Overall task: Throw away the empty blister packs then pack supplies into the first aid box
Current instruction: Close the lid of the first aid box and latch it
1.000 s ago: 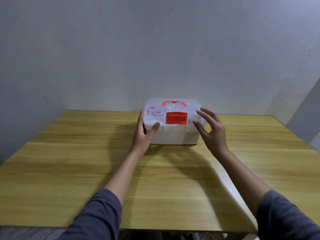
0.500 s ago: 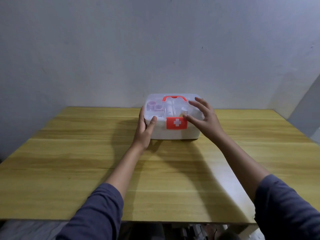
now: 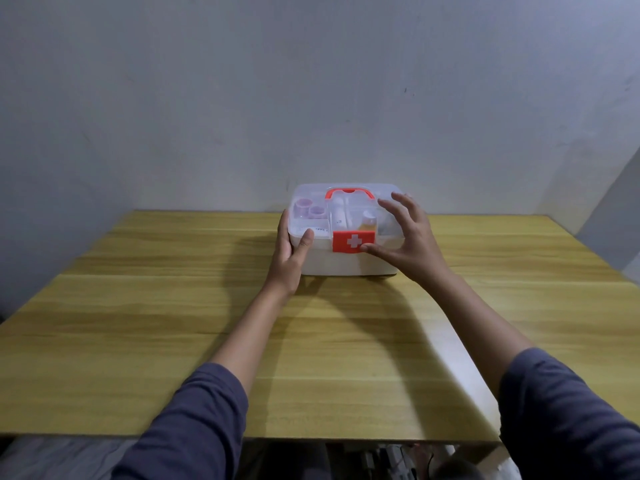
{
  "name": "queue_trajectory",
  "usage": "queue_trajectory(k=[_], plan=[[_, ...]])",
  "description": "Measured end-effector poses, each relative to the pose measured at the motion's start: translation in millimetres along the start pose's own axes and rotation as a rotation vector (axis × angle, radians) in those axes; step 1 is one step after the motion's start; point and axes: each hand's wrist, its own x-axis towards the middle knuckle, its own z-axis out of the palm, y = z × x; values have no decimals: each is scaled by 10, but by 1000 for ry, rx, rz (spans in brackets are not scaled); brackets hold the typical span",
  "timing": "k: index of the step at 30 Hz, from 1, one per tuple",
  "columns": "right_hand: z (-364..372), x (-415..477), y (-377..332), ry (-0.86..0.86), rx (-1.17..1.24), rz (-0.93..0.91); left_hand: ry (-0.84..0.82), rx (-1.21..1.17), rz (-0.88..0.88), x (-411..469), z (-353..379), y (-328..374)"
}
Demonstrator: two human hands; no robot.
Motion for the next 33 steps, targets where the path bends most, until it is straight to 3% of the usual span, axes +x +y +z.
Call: queue_trajectory(k=[7, 13, 26, 33], plan=[[8, -21, -43, 3, -27, 17, -23, -14, 6, 25, -26, -20], [-27, -33, -68, 28, 88, 195, -68, 25, -30, 94, -70, 53], [-219, 174, 245, 116, 141, 278, -113, 214, -42, 566, 385, 3], [-243, 441, 494, 82, 94, 267, -131, 264, -61, 919, 537, -36]])
